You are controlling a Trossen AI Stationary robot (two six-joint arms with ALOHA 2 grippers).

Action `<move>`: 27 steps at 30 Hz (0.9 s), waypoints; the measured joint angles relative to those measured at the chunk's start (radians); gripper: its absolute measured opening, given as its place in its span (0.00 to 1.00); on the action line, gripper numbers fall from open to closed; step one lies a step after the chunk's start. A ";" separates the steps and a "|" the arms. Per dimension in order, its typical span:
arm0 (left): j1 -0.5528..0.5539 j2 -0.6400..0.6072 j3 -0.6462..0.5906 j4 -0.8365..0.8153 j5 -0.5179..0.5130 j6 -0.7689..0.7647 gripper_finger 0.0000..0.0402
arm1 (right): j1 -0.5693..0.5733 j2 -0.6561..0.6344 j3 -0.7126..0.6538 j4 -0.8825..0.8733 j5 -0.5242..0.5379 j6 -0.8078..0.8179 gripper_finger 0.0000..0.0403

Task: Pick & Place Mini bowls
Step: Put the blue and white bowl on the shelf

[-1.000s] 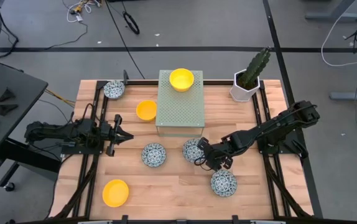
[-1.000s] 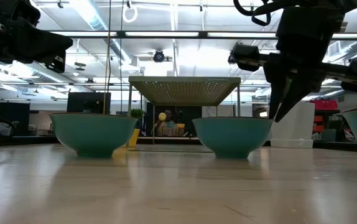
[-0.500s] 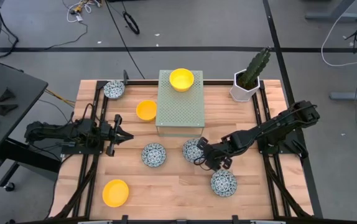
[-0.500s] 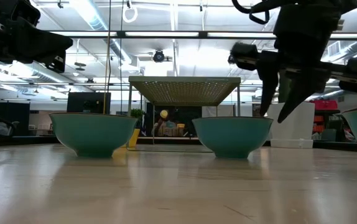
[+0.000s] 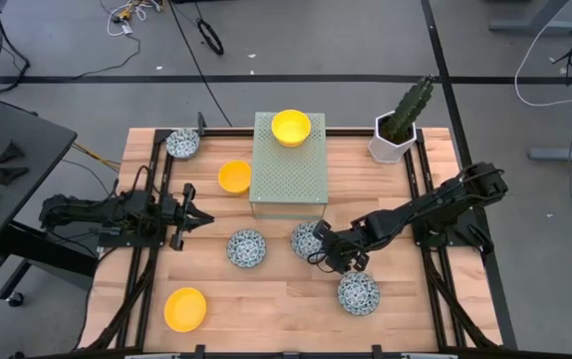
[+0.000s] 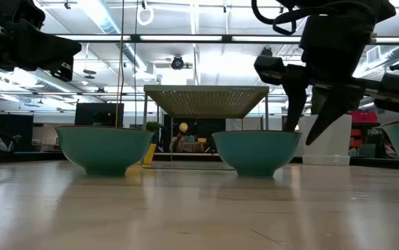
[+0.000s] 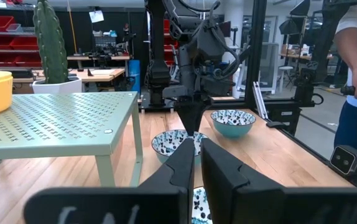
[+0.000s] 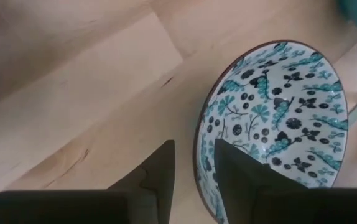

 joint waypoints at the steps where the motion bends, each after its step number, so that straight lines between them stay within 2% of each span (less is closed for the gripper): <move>1: 0.000 0.000 0.000 0.000 0.000 0.000 0.09 | 0.000 0.002 0.000 0.003 0.000 0.000 0.29; 12: 0.000 0.000 0.000 0.000 0.000 0.000 0.09 | 0.000 0.005 0.000 -0.005 -0.001 0.000 0.27; 27: 0.000 0.000 0.000 0.000 0.000 0.000 0.09 | 0.000 0.005 0.002 -0.012 0.011 -0.002 0.05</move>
